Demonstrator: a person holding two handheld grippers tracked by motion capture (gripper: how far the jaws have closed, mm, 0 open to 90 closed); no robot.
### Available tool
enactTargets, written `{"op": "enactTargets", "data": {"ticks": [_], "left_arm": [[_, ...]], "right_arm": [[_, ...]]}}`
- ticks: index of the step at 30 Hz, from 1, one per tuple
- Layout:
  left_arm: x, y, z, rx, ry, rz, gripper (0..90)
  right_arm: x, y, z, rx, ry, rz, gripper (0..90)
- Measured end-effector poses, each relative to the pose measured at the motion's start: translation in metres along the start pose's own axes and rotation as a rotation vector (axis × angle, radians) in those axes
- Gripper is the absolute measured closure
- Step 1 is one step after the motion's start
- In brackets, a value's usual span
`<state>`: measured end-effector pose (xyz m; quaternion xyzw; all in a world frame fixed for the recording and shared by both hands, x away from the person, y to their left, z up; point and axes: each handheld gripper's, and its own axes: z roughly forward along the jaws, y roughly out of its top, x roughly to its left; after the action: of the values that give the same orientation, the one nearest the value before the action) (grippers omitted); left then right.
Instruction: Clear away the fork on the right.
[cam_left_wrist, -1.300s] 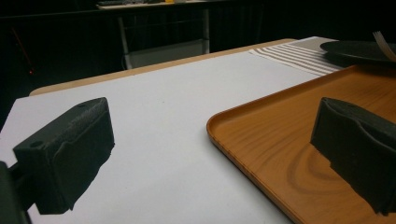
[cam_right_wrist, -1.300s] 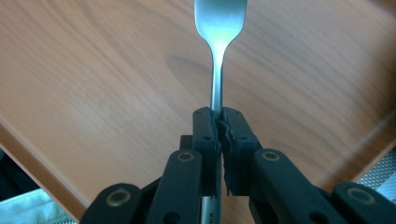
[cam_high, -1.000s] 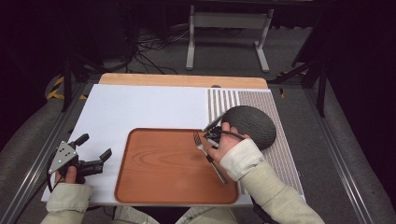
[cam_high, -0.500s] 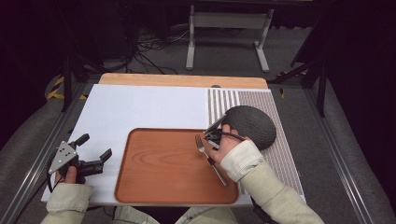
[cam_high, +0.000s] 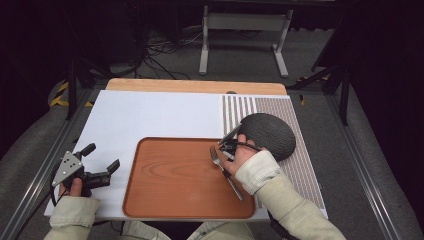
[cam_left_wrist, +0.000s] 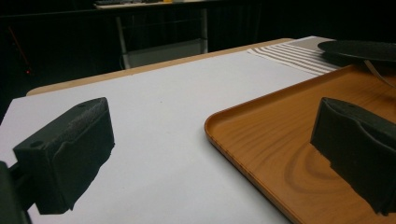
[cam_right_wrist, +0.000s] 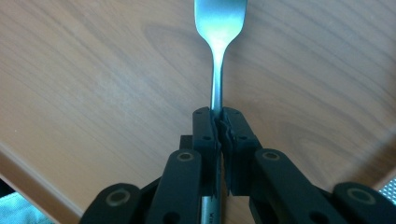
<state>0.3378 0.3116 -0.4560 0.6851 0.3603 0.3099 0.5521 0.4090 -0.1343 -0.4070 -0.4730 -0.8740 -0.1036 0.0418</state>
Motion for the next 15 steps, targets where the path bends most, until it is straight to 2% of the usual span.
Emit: {"op": "enactTargets", "data": {"ticks": [13, 15], "left_arm": [[0.0000, 0.0000, 0.0000, 0.001, -0.001, 0.000, 0.1], [0.0000, 0.0000, 0.0000, 0.001, -0.001, 0.000, 0.1]], "right_arm": [[-0.0018, -0.0003, 0.0034, 0.006, 0.003, 0.014, 84.4], [-0.0027, -0.0001, 0.0037, 0.000, 0.006, 0.013, 81.3]]}}
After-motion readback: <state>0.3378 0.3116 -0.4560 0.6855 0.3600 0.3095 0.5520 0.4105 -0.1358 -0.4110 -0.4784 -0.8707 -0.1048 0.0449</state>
